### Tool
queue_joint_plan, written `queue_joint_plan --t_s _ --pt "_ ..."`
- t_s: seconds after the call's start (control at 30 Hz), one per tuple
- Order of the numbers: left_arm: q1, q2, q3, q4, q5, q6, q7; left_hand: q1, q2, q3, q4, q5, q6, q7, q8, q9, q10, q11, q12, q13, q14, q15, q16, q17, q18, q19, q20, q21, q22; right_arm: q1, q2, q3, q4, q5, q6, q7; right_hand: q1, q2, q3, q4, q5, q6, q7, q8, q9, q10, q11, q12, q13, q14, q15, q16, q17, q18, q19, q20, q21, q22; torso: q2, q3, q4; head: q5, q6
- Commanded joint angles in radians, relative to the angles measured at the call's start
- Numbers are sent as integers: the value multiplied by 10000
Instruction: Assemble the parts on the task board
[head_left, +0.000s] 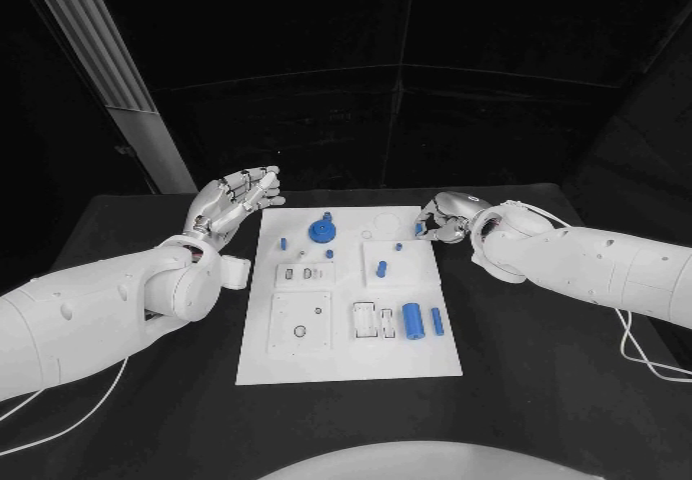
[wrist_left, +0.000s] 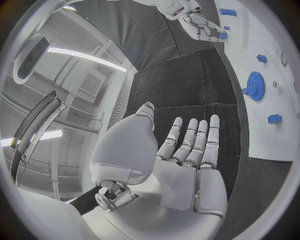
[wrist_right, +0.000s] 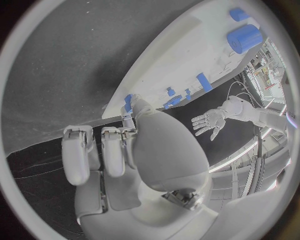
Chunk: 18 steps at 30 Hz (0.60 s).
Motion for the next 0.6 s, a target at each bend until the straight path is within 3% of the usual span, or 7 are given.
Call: queue_joint_plan --t_s 0.03,0.27,0.6 --pt "14 2 8 22 -24 115 2380 -28 89 -53 -16 58 -51 1317 44 -17 -52 -15 7 0 -88 8 -4 15 2 -84 -1 7 -14 7 21 1 7 -75 -41 -34 33 118 29 15 -44 168 -14 84 26 1042 -55 25 2630 1022 -73 25 2633 -74 1070 -84 32 2635 2 1 -3 5 -4" --pt "14 -5 8 28 -24 110 2382 -28 89 -53 -16 58 -51 1317 44 -17 -52 -15 7 0 -88 8 -4 15 2 -84 -1 7 -14 5 23 2 35 -113 -436 15 199 277 148 -84 21 735 -39 250 90 1042 -75 25 2630 1022 -80 25 2633 -74 1070 -101 32 2635 2 1 2 30 -16" --pt "14 -18 8 32 -24 106 2379 -28 89 -53 -16 58 -51 1317 45 -17 -52 -15 7 0 -88 8 -4 15 2 -84 -1 7 -14 5 -30 4 230 249 -1742 494 316 332 215 -192 52 1061 -17 302 110 1042 -63 25 2630 1022 -73 25 2633 -74 1070 -101 32 2635 -8 1 -3 133 5"
